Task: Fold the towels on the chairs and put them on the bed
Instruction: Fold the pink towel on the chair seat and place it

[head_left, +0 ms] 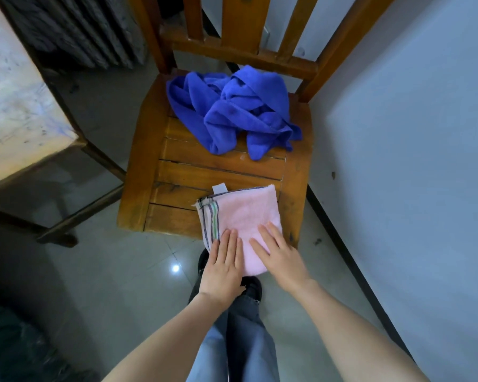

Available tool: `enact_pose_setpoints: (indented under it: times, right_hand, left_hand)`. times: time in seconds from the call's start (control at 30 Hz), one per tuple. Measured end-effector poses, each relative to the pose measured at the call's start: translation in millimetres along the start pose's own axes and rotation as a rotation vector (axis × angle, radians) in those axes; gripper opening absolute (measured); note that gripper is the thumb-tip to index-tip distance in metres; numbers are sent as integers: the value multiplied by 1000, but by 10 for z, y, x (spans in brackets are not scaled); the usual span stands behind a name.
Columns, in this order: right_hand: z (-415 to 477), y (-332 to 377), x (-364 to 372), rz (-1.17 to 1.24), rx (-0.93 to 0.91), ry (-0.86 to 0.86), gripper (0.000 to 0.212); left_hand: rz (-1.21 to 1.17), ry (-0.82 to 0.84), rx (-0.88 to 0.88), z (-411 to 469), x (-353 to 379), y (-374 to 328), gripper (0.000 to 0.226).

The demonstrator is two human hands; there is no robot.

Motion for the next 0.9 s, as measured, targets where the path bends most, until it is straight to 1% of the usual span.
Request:
enact_pose_setpoints:
  times: [0.07,0.1,0.17,0.23,0.3,0.37,0.4,0.47,0.5,0.53,0.6,0.73,0.77,0.83,0.87,0.9]
  right_hand:
    - [35,40,-209,47,-4,-147,34]
    - [60,46,-304,68,17,-189,32]
    - [89,46,-433,98,57,-233,40]
    - [97,46,-590,105,74,-266,47]
    - [93,32,-741,94,63,-284,53]
    - [94,6,-884,80,52,-283,55]
    - [99,-1,-982,59,43,-296,54]
    - [127,-19,-1197,14,30,-312,44]
    - [149,-10,-1346,-1,22,-320,45]
    - [162,23,-1532,-9,3,-340,49]
    - [188,88,-1839,-16,-49,-399,41]
    - [250,231,-2544,-38,-134,-454,46]
    - [260,253,-2709,-47,-147,-455,44]
    - [276,281,-3039,-60,-176,-461,35]
    - [289,292,-3217,-60,-188,-469,38]
    - [319,286,-3359,-56,-181,-467,47]
  left_hand:
    - [-30,-10,-40,18,-33,-36,126]
    - [-45,-43,-66,31,-74,-37,123]
    - [-66,-139,-132,56,-197,-2,107]
    - [-80,-297,-183,73,-399,47,81]
    - [-116,-466,-191,67,-668,72,56]
    - [-150,-548,-151,77,-924,75,44]
    - [-171,-564,-121,86,-1052,69,44]
    - [-202,-568,-71,99,-1311,61,53]
    - [-204,-564,-52,89,-1453,57,57]
    - [-193,-566,-36,45,-1654,52,58]
    - [-173,-579,-7,-16,-1956,52,61]
    - [-88,-626,89,-212,-2626,-7,68]
    - [-67,-637,112,-255,-2784,-28,69]
    - [-36,-651,144,-327,-3119,-66,69]
    - [-22,-664,154,-359,-3303,-77,68]
    - [-16,-681,168,-367,-3458,-85,67]
Point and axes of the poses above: each hand's wrist, its own z-axis towards the middle knuckle, its own x-axis out of the palm, y = z × x, the point moved 9 cm from there along z, towards the middle knuckle, and after that the axes turned 6 degrees about -y, right-handed, at the moved point
